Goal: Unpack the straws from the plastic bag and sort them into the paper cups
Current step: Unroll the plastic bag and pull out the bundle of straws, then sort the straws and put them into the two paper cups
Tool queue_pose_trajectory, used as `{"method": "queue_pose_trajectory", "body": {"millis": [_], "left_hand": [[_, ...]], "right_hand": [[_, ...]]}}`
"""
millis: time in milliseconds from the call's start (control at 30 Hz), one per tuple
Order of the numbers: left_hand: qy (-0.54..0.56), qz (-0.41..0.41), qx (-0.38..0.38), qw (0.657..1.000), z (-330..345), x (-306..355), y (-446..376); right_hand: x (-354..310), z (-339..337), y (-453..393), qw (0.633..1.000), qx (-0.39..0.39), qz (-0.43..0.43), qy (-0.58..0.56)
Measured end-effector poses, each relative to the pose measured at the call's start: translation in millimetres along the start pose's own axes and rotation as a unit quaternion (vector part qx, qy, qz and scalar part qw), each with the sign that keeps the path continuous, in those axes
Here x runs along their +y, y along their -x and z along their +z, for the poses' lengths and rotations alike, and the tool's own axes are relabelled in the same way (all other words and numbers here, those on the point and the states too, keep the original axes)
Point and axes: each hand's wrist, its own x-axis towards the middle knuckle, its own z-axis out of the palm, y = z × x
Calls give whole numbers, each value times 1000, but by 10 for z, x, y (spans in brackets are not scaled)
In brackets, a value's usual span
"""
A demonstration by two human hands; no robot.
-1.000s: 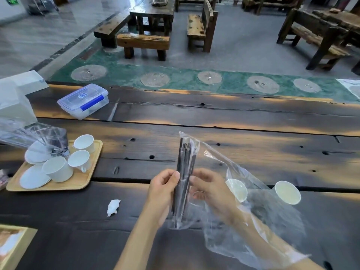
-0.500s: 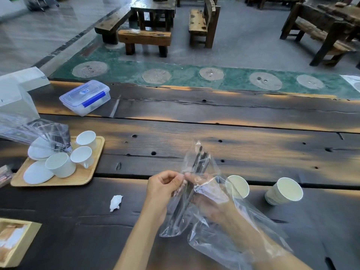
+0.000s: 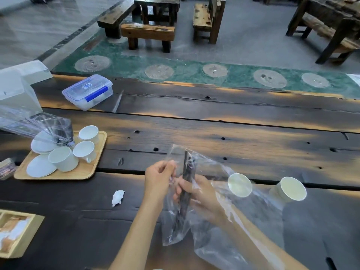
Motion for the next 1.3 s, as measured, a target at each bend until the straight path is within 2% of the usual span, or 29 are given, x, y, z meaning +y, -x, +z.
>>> {"method": "queue_pose_trajectory", "body": {"millis": [100,200,267,367,400,467,633,733,800,933,1100,1200,1300], "left_hand": [[61,-39,85,994,-126,-103,-112],[65,-67,108,990,-219,-219,-146],[85,-86,62,991,-243,-236,-100],[-21,-77,-48,996,-245,-255,-13],[-42,-64,-53,996,-235,-268,9],[-48,-50,-7,998,-241,-319,-2],[22,-78,120,989,-431,-470,-102],[20,-90,174,980,-550,-590,-110],[46,-97,209,972,-641,-709,-126],[90,-131,284,945,-882,-990,-167],[151,-204,371,893,-1185,-1391,-168],[200,-233,398,865,-1241,-1585,-153],[227,-252,403,850,-1199,-1714,-164]], "right_hand": [[137,-198,-170,994,29,7,-104],[195,-284,-233,984,52,-8,-170],[214,-250,-214,981,36,-17,-189],[151,-186,-222,983,44,4,-179],[146,-132,-248,984,63,22,-164],[167,-40,-267,983,105,63,-140],[114,-69,-144,974,68,74,-204],[57,-126,-201,962,109,30,-250],[18,-181,-254,965,138,-14,-221],[-162,-260,-284,964,181,-76,-182],[-378,-507,-383,947,250,-116,-165],[-446,-685,-429,947,269,-93,-151],[-283,-817,-497,950,283,-36,-123]]}}
